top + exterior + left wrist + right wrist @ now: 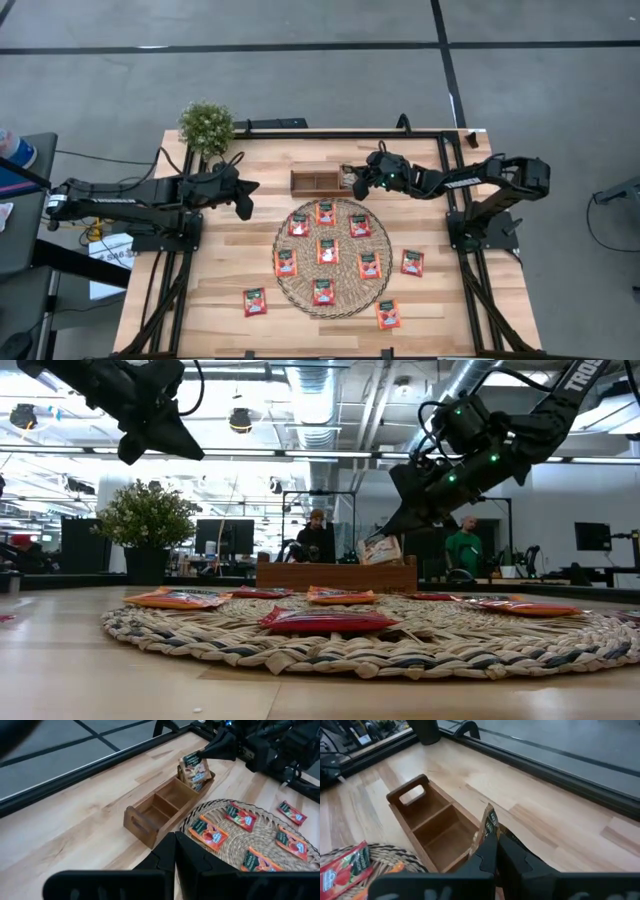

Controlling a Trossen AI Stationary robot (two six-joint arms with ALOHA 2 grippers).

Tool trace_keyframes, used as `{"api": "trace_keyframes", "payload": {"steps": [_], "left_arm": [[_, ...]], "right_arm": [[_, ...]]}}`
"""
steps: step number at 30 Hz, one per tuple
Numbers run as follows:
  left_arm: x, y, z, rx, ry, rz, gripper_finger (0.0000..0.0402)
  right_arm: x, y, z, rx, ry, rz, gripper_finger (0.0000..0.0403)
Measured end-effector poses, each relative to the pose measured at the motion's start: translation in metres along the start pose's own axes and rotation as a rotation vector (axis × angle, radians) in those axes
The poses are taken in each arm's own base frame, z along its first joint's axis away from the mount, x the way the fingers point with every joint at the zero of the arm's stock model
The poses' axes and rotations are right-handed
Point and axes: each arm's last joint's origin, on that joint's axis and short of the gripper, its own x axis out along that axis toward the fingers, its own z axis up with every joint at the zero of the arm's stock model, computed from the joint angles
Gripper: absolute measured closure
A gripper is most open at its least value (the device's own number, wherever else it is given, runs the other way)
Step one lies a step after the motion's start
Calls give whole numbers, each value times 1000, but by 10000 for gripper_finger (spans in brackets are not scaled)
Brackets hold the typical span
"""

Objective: Pick & Place Tea
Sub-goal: Put the brown tea bag into the right section of the wooden organizer

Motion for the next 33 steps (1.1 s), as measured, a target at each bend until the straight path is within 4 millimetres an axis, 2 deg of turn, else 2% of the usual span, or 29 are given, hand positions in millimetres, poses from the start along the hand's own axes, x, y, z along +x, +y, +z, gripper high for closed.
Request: {"api": "trace_keyframes", "payload": {"steps": [14,33], "left_arm": [[0,0,0,1,1,0,401],[0,0,-1,8,9,5,401]], "right_arm": [[-1,7,-3,-166,11,22,403],[-1,4,-4,-175,35,9,403]]}}
